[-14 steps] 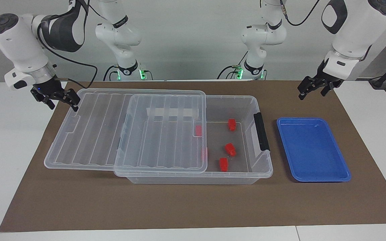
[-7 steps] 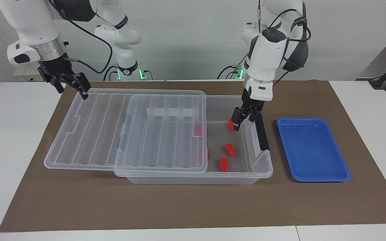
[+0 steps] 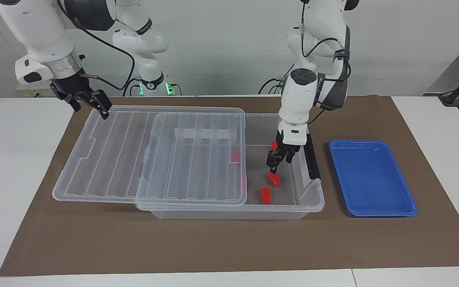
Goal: Place red block in blue tray from box
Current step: 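Reach the left gripper into the opened box toward a red block, then close the left gripper on the red block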
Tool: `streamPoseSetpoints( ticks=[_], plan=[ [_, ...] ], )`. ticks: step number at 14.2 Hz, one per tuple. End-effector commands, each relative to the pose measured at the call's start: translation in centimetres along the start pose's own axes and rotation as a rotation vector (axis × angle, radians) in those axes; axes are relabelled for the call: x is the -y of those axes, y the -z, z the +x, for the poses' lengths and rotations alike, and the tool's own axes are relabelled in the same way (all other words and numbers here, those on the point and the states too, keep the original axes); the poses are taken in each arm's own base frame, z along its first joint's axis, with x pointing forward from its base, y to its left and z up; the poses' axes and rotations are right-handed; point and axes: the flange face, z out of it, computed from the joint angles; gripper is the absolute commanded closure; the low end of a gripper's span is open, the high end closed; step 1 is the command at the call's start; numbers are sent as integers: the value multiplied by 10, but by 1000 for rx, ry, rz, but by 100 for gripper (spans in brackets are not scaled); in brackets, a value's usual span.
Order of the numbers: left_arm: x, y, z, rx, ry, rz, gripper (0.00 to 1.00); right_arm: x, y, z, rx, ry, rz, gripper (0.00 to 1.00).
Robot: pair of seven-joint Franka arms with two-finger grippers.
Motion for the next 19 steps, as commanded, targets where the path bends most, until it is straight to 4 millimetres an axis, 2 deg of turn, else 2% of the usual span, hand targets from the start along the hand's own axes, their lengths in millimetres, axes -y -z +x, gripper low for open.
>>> streamPoseSetpoints(
  ticks=[1,3,6,8,9,10,11,13,18,19],
  plan=[
    [1,-34,-17,-21,-68,31,13,-5,-6,-20,12,-9,0,0],
    [-6,-59,-13,-42,-115,59,16,-6,-5,-22,14,-4,1,0],
    [4,-66,1,-54,-213,89,20,-6,-4,-22,12,91,3,0],
    [6,-73,1,-54,-221,81,22,-6,-4,-22,11,89,4,0],
    [6,-74,1,-56,-219,77,27,-5,-5,-22,12,89,3,0],
    [7,-76,0,-52,-217,79,41,-6,-5,-21,11,100,4,0],
    [8,-78,-3,-49,-216,82,46,-4,-4,-19,-3,100,17,0],
    [8,-81,-6,-51,-207,73,45,-10,-3,-17,-7,102,23,0],
    [5,-89,-12,-53,-200,59,47,-9,-5,-18,1,114,21,0],
    [5,-91,-13,-50,-188,64,58,-9,-5,-18,1,114,21,0]
  ],
)
